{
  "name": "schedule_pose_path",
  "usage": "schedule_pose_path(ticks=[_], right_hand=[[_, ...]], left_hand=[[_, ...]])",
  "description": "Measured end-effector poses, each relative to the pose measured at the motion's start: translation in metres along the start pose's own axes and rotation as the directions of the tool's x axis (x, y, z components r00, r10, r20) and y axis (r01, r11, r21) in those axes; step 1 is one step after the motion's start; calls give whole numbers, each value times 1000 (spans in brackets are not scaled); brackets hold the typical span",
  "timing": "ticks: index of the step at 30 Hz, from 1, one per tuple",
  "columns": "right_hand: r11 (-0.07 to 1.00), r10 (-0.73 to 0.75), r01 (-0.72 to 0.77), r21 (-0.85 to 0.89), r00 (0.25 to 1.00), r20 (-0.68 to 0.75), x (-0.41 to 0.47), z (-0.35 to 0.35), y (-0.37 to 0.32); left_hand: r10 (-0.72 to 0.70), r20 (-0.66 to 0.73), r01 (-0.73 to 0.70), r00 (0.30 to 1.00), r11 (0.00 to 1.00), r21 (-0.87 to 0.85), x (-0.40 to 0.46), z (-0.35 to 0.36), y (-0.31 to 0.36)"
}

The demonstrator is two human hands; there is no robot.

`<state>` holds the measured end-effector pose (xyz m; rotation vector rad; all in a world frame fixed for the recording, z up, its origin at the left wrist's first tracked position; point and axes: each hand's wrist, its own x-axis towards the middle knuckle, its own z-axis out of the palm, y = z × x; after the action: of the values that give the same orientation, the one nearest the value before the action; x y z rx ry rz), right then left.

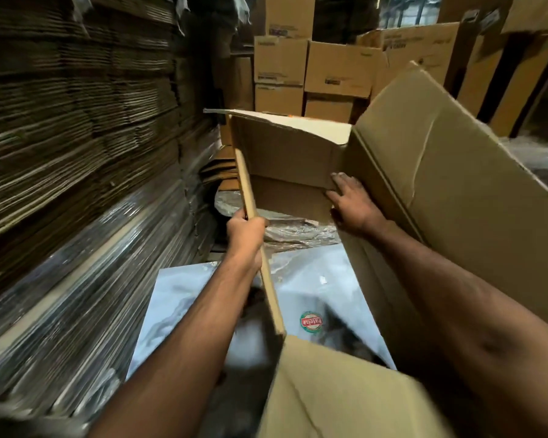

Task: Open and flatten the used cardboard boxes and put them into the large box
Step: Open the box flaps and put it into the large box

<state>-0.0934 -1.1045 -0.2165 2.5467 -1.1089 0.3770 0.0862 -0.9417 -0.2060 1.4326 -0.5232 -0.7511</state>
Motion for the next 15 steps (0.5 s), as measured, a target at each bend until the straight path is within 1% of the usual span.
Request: schedule_pose_path(ticks=[1,3,5,6,7,8,9,11,13,14,15], right_hand=[[998,-49,47,-40,997,-56,0,-4,-8],[988,-124,112,-103,985,-122,4,-11,-28],[983,-130,96,-158,966,-223,10,-20,-43],[991,-102,75,-109,955,-278,14,-25,-50],[994,-104,87,-66,946,-308,18,-30,-54],[992,-113,93,-82,948,-298,21,-36,-59],[976,-153,106,-189,955,-255,22,-42,-60],[978,-118,66,-199,959,-259,25,-60,-60],[975,-18,-54,-216,948,-318,29,-80,-56],[965,45,-125,-232,946,-322,32,-87,-52],[955,115,-188,-230,948,-297,34,-93,-50]], left_hand=[[-2,-26,2,1000,1000,-20,4,4,-1],[5,-85,-13,996,996,-85,10,8,-1],[-5,-124,-13,992,990,-143,13,16,2],[-19,-151,-4,988,989,-151,14,20,3],[-37,-182,8,983,988,-157,13,20,4],[-49,-216,13,975,986,-166,15,21,4],[-64,-254,21,965,985,-170,16,20,4],[-129,-313,81,941,983,-163,20,19,5],[-208,-348,156,914,973,-171,26,14,0],[-233,-382,173,894,967,-186,28,11,-5],[-256,-414,183,874,961,-208,28,7,-10]])
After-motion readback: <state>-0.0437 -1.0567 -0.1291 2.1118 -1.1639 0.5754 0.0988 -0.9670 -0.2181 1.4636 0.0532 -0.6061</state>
